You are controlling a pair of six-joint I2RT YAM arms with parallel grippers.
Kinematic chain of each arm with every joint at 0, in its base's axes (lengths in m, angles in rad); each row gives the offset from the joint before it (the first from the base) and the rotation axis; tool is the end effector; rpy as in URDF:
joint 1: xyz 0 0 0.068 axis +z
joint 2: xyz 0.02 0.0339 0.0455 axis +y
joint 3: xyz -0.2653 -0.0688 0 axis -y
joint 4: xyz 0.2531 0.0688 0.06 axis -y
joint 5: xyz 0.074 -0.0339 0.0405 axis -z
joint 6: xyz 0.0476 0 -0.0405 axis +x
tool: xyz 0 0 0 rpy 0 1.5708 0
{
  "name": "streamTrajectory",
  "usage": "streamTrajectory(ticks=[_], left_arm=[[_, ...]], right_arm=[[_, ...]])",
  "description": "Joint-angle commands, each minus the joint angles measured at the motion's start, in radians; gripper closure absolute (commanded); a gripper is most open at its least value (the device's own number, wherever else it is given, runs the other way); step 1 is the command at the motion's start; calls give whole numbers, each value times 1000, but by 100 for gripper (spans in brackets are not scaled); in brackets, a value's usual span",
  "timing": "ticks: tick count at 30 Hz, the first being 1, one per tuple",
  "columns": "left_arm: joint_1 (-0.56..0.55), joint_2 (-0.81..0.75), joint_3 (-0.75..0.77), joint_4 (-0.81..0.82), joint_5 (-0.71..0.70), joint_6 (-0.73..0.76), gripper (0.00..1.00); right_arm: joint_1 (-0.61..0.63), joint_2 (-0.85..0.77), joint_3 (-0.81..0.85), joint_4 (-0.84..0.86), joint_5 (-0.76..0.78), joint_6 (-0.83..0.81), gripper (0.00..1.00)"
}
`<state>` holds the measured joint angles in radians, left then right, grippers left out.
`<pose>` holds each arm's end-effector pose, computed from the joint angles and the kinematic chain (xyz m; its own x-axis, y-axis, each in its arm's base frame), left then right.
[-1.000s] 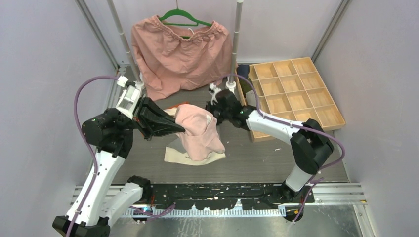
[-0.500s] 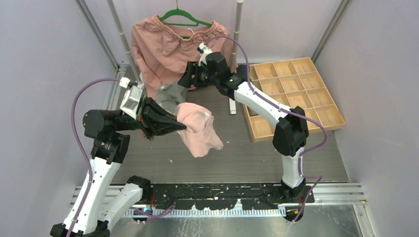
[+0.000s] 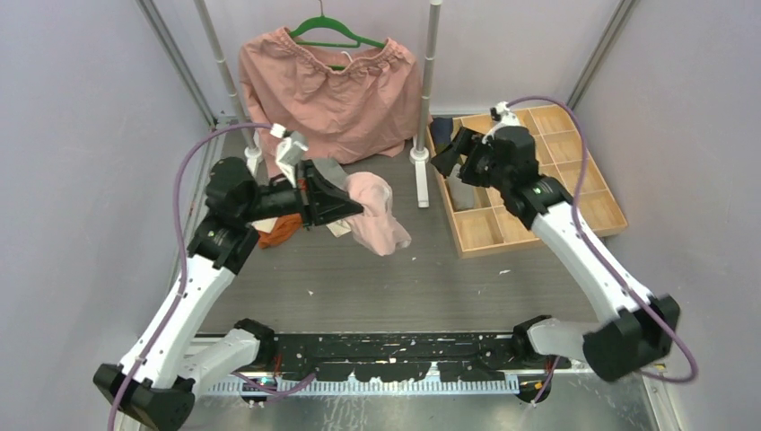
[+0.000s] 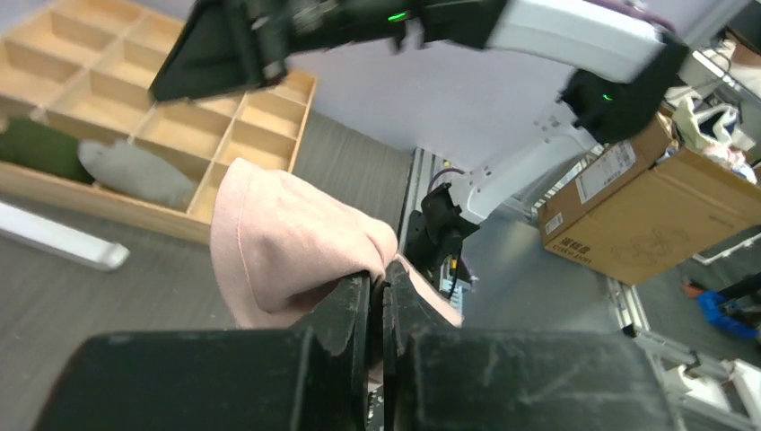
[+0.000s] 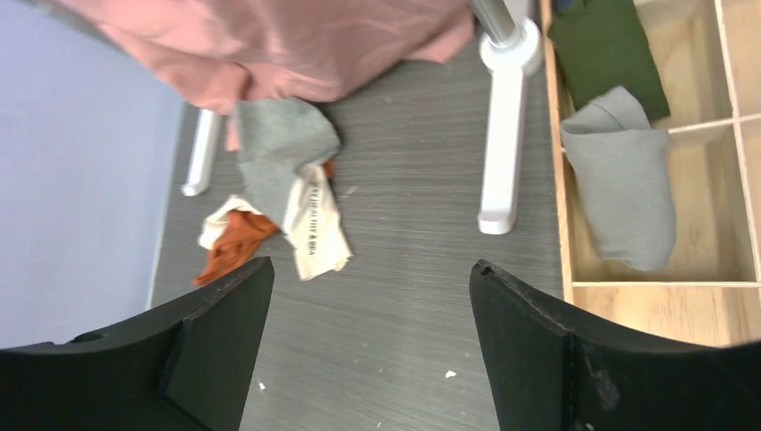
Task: Roll the underwear
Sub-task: Place the underwear at the center of the board.
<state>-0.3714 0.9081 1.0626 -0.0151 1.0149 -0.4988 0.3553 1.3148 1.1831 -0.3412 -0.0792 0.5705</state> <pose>0.1678 -0.1087 0.4347 -0.3529 -0.1335 -0.9261 0.9184 0.1396 -0.3701 0.2985 0.1148 0.3411 -0.5823 0.3581 -0.7298 -0.1168 0.8515 0.5111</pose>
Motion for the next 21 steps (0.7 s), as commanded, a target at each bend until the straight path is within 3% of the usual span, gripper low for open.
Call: streamTrajectory(ticks=[1,10,16,18,21], left_arm=[[-138,52,38,-248,-244,151,99],[-256,158,360,-893,-931,334,99],[-592,381,375,-993,-1388,272,98],[-663,480,362,-968,-1410,218,76],[-740,526,311,-858,-1389,162,32]], right_arm=[[26,-185,-45,-67,59,-31,13],[26,-351,-91,-215,179,-106,12],[25,-390,-129,-232,187,-106,11],[26,-400,-137,-243,193,-110,11],[25,-421,-161,-257,201,-113,10]])
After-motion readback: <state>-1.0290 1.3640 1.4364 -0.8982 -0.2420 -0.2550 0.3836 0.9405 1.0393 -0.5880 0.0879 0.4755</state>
